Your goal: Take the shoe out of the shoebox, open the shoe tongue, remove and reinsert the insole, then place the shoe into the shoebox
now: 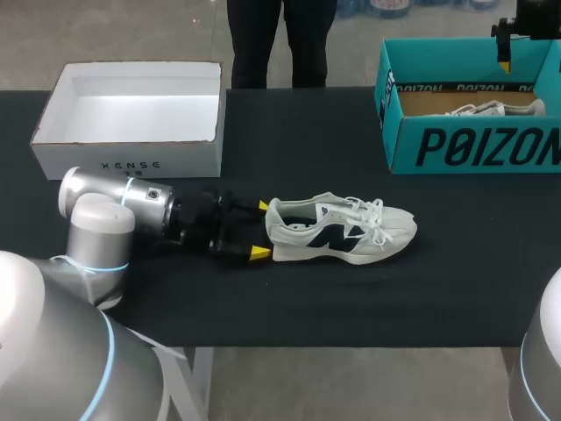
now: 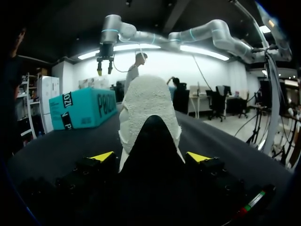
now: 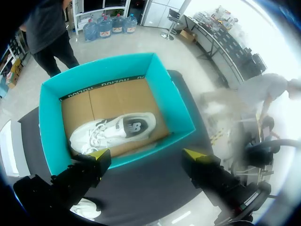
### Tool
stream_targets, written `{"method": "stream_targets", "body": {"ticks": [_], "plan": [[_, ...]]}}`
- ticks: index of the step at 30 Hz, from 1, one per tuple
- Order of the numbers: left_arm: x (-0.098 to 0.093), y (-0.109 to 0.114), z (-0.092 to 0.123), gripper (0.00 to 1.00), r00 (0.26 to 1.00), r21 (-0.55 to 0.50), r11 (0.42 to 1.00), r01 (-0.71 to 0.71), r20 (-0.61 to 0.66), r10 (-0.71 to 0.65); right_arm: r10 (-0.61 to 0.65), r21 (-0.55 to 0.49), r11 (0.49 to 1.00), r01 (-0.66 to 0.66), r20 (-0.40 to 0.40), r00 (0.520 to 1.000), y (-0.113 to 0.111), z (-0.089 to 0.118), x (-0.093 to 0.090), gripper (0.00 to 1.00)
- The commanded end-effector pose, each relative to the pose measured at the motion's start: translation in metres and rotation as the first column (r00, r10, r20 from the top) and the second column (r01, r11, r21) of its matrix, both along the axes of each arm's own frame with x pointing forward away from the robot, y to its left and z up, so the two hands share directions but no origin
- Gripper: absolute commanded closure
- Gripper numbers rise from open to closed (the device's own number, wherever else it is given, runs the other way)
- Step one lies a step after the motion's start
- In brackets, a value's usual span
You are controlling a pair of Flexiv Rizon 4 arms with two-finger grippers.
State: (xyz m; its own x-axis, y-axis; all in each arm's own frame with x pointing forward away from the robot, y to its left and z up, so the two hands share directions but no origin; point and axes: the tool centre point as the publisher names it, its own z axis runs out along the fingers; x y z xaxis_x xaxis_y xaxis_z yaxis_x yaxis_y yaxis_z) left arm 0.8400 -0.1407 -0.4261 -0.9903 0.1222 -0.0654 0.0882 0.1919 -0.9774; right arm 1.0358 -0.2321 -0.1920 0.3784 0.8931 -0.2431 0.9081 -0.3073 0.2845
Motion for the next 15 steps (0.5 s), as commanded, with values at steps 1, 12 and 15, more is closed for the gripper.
{"method": "stream_targets", "body": {"ticks": [1, 12, 15], "plan": [[-0.001, -0.007, 0.001, 0.0, 1.0, 0.006, 1.0, -0.001, -0.001, 0.001, 0.0, 0.0, 1.0, 0.0, 0.002, 1.0, 0.0, 0.0, -0.001, 0.0], [0.001, -0.018, -0.005, 0.0, 1.0, 0.014, 1.0, -0.021, -0.005, 0.021, 0.0, 0.0, 1.0, 0.0, 0.002, 1.0, 0.0, 0.0, -0.001, 0.0], [0.002, -0.019, -0.007, 0.0, 0.999, 0.013, 0.999, -0.036, 0.002, 0.036, 0.0, 0.0, 1.0, 0.0, 0.002, 1.0, 0.0, 0.0, -0.001, 0.0]]}}
